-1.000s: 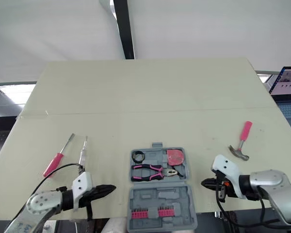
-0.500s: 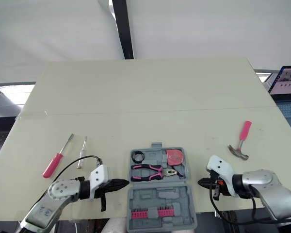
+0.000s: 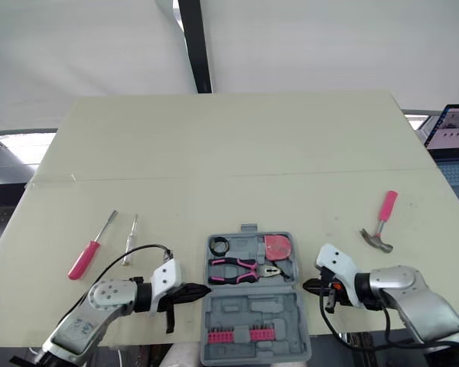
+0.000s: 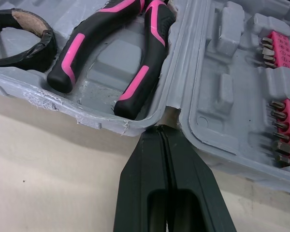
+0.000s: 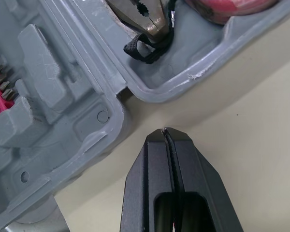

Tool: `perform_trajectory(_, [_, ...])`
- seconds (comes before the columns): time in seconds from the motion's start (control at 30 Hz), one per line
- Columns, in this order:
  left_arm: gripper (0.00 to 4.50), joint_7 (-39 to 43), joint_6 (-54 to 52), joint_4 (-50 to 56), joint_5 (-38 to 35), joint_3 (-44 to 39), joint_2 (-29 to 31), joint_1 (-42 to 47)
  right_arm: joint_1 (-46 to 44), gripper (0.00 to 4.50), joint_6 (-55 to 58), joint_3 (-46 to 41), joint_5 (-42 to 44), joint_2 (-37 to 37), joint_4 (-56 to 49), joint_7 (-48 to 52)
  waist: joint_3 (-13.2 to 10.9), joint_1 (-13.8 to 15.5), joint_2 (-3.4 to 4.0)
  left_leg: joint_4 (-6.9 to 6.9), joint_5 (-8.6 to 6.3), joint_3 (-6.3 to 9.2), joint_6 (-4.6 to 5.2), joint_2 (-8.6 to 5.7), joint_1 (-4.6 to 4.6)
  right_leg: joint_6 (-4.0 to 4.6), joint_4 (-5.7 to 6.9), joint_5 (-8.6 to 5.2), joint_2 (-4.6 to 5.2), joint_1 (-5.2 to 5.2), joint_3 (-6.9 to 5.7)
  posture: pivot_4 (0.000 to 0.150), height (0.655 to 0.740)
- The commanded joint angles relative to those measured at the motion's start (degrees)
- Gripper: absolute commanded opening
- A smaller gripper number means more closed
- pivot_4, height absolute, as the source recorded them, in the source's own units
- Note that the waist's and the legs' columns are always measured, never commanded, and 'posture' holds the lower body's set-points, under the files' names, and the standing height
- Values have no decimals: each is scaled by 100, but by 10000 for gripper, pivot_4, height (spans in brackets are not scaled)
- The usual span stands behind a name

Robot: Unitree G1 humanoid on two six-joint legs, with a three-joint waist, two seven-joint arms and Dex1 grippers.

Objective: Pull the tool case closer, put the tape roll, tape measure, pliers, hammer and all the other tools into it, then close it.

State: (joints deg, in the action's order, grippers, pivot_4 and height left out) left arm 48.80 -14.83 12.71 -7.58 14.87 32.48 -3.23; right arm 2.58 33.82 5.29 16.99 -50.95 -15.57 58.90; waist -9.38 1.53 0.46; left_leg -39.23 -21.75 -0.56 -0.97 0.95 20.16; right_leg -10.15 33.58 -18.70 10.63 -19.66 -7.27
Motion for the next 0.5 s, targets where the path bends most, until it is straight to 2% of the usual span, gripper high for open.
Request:
perform_trajectory(0.03, [0, -31, 32, 170, 29, 77, -37, -1, -59, 486, 18, 55, 43, 53, -185, 1, 0, -5, 0, 0, 0, 0, 0, 0, 0, 0, 0, 0, 0, 0, 0, 1500, 7400])
perform_trajectory(0.5, [0, -218, -43, 177, 64, 67, -158, 62, -333, 486, 148, 137, 86, 217, -271, -49, 0, -1, 0, 0, 0, 0, 0, 0, 1, 0, 1, 0, 0, -2, 0, 1500, 7400])
